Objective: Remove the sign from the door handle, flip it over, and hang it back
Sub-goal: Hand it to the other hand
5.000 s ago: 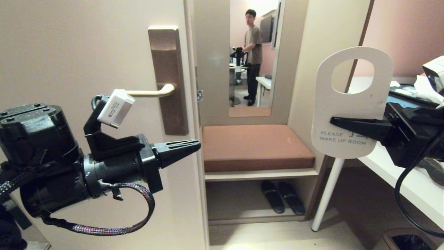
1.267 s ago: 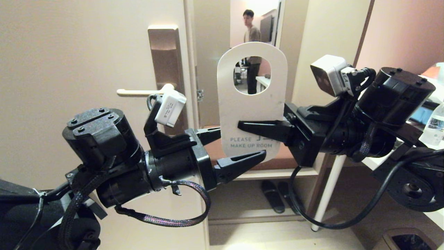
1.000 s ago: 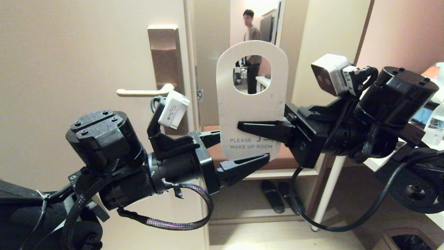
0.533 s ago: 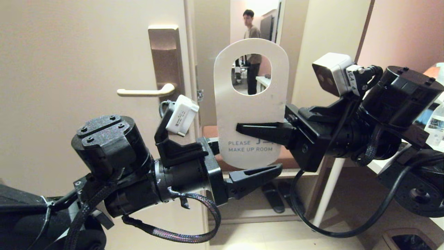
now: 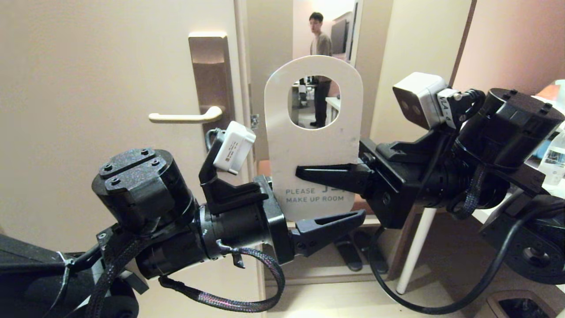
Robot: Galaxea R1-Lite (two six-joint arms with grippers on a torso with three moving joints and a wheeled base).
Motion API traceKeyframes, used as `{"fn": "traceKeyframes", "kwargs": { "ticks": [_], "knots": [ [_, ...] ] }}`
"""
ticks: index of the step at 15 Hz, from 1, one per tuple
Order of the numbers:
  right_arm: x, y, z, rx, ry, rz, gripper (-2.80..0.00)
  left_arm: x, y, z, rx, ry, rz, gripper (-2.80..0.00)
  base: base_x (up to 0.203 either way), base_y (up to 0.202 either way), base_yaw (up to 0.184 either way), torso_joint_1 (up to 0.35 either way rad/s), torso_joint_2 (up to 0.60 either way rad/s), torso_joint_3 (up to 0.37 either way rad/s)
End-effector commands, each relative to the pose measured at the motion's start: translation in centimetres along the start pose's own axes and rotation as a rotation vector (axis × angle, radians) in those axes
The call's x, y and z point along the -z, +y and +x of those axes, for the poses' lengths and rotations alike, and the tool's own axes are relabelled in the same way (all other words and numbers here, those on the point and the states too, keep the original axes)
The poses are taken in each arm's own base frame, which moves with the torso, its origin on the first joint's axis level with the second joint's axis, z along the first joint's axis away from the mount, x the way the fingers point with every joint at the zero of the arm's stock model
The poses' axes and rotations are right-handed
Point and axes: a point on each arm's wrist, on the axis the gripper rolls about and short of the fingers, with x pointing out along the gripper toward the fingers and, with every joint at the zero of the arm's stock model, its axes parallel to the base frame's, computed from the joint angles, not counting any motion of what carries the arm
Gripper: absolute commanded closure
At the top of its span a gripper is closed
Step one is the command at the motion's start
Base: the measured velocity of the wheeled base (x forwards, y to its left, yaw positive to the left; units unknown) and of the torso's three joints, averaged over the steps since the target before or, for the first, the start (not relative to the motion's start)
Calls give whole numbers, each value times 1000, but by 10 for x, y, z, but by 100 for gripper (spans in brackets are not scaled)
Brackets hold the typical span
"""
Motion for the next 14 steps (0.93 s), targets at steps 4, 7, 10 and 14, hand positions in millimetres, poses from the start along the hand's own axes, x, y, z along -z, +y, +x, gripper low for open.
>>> {"fn": "traceKeyframes", "kwargs": {
  "ticks": [4, 7, 10, 14],
  "knots": [
    [2, 1, -1, -6, 5, 5, 0, 0, -1, -1, 5, -6, 4, -280, 0, 0, 0, 0, 0, 0],
    [2, 2, -2, -6, 3, 3, 0, 5, -1, -4, 2, 9, -4, -280, 0, 0, 0, 0, 0, 0],
    [-1, 2, -2, -6, -1, -3, 0, 5, -1, -4, 2, 9, -4, -280, 0, 0, 0, 0, 0, 0],
    [0, 2, -2, -5, -1, -1, 0, 5, -1, -3, 3, 10, -4, -280, 0, 0, 0, 0, 0, 0]
  ]
}}
